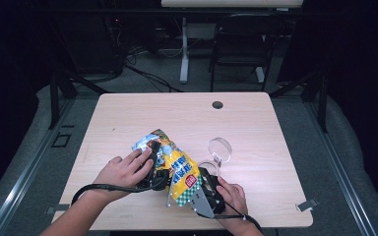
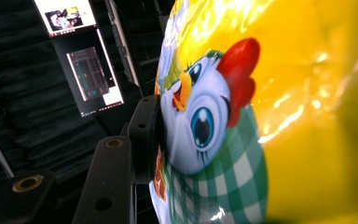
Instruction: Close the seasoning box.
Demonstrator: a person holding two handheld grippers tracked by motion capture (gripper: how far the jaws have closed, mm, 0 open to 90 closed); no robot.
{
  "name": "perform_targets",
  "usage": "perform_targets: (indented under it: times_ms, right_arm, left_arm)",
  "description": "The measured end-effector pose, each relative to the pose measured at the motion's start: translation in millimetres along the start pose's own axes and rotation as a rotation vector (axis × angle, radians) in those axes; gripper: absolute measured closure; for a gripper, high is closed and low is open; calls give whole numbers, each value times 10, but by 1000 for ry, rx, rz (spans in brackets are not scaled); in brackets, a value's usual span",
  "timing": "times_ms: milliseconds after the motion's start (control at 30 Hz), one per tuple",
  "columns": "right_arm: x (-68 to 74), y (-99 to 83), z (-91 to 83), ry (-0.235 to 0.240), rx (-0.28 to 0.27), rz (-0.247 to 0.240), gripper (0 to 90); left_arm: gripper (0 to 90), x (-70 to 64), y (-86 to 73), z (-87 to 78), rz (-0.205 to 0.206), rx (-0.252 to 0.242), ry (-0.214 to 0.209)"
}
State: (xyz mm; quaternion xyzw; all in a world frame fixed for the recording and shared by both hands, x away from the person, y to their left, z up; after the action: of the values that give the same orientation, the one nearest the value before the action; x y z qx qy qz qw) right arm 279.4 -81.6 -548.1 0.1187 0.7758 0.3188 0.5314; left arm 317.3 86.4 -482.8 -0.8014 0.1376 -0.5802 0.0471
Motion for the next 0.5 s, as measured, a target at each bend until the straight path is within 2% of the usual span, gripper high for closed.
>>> perform_targets:
  times_ms: [167, 233, 500]
  right_arm:
    - [-5, -5, 0, -2, -5, 13, 710]
    - [-6, -12, 1, -1, -5, 18, 710]
    - [-17, -24, 3, -4, -3, 46, 710]
  left_arm:
    - [587, 19, 13, -15, 10, 6, 5]
    - [588, 30, 25, -19, 30, 16, 5]
    - [589, 50, 46, -10, 24, 7, 7]
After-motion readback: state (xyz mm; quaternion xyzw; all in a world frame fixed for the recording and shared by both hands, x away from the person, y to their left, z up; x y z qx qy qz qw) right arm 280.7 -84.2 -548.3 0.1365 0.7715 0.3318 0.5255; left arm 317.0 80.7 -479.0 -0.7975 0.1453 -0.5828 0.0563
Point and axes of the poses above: each handheld gripper's, and its own axes: z roughly forward along the jaws, y roughly out of its top, x roughly to its left, the point moved 4 cm from there along z, roughly forward along the jaws, and after that the axes turned 2 degrees about -x, right-handed, at the moved point
